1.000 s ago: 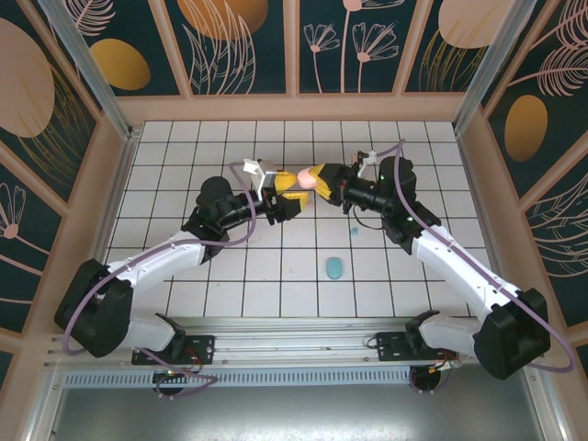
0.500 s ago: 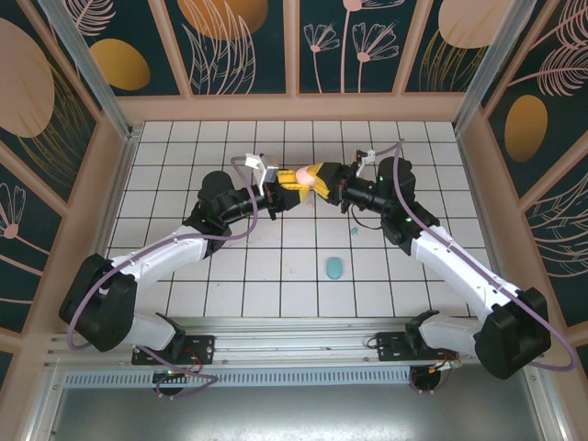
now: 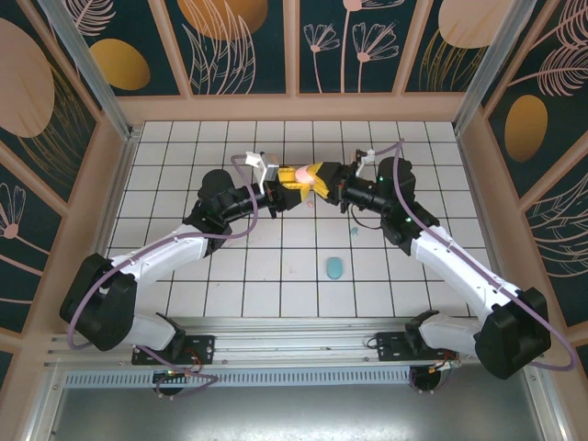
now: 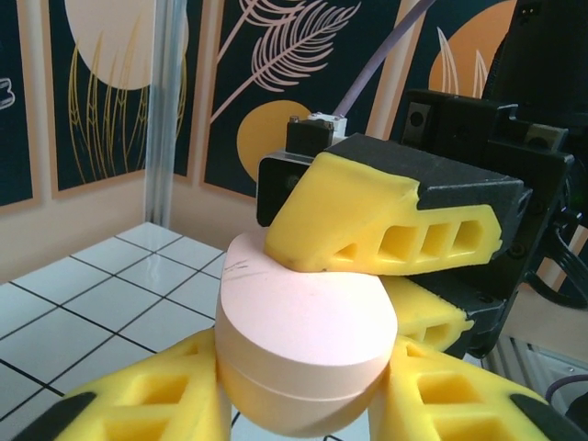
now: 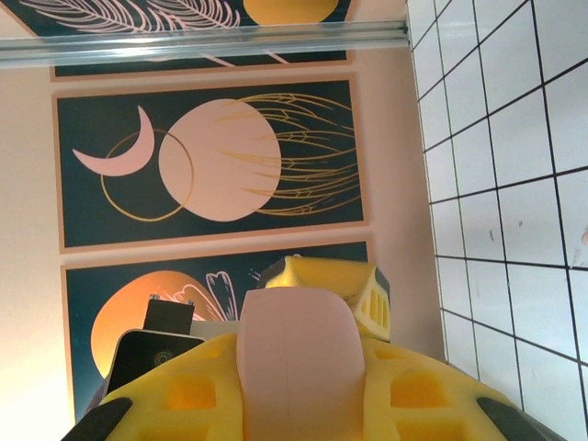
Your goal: Insert the wireless bluetooth earbuds into the charging case
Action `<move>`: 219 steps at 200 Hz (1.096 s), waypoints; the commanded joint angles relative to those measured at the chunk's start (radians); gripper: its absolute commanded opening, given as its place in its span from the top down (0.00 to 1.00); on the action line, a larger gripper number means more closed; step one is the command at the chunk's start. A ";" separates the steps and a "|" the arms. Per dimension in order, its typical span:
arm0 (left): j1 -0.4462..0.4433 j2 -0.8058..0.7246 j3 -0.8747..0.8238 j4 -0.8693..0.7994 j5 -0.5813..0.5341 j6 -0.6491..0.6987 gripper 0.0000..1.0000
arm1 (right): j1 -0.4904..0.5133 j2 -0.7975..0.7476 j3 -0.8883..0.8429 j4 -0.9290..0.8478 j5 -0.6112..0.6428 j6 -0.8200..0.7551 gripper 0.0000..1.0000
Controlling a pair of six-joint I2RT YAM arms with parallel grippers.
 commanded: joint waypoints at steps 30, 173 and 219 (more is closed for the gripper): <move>-0.003 -0.003 0.037 -0.016 0.022 0.032 0.85 | -0.001 0.009 0.000 0.040 -0.028 -0.032 0.66; 0.097 -0.203 0.003 -0.308 0.164 0.070 0.94 | 0.005 -0.151 0.159 -0.385 0.079 -1.302 0.33; 0.096 -0.194 0.010 -0.297 0.199 0.048 0.94 | 0.062 -0.084 0.197 -0.413 0.060 -1.369 0.35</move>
